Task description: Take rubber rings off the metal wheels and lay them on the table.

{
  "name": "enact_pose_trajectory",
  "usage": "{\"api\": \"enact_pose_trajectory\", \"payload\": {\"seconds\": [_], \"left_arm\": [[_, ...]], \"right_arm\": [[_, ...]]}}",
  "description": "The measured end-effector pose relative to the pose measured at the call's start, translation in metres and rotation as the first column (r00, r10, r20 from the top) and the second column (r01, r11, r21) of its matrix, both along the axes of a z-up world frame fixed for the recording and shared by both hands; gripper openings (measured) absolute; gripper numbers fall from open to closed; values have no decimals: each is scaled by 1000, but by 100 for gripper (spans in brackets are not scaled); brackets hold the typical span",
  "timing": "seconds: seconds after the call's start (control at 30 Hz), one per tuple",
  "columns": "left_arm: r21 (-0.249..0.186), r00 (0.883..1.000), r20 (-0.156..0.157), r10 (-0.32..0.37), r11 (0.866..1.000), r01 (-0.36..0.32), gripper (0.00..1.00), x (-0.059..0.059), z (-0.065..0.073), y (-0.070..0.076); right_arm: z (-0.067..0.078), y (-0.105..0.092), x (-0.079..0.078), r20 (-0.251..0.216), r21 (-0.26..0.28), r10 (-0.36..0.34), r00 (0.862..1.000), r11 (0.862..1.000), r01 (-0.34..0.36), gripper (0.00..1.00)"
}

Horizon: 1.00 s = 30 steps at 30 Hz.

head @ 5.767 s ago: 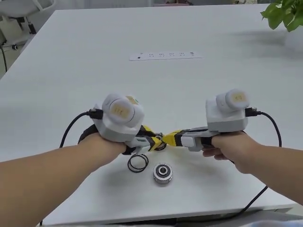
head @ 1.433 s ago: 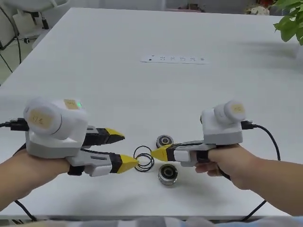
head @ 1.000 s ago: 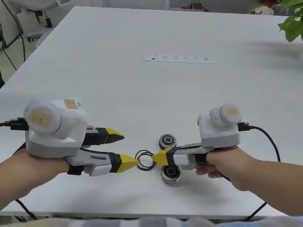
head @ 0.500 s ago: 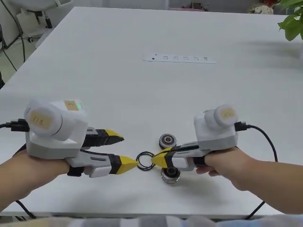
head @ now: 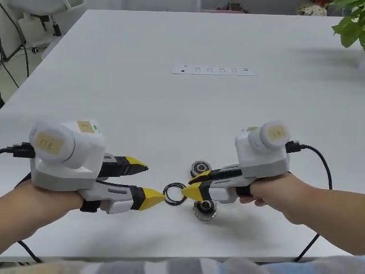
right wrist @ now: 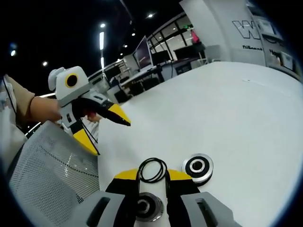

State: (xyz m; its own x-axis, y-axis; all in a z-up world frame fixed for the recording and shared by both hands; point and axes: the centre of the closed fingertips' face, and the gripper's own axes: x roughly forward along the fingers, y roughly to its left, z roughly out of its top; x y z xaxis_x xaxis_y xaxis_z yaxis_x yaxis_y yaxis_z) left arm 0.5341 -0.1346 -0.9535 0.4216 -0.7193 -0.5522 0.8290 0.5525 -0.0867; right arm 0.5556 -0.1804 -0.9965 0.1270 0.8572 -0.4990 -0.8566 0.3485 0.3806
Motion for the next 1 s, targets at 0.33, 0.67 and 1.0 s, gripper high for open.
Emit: {"api": "enact_pose_trajectory", "payload": {"seconds": [0.33,0.67,1.0], "left_arm": [[-5,1000,-1,6,1000,-6,43,9,4,-1],[1,1000,3,6,1000,-6,43,25,6,-4],[9,1000,-5,12,1000,-12,43,39,0,-11]], "right_arm": [[18,-15,19,47,26,-63,997,998,61,24],[28,-37,37,80,35,-133,988,991,131,27],[17,-55,46,109,-7,-147,983,989,149,29]]}}
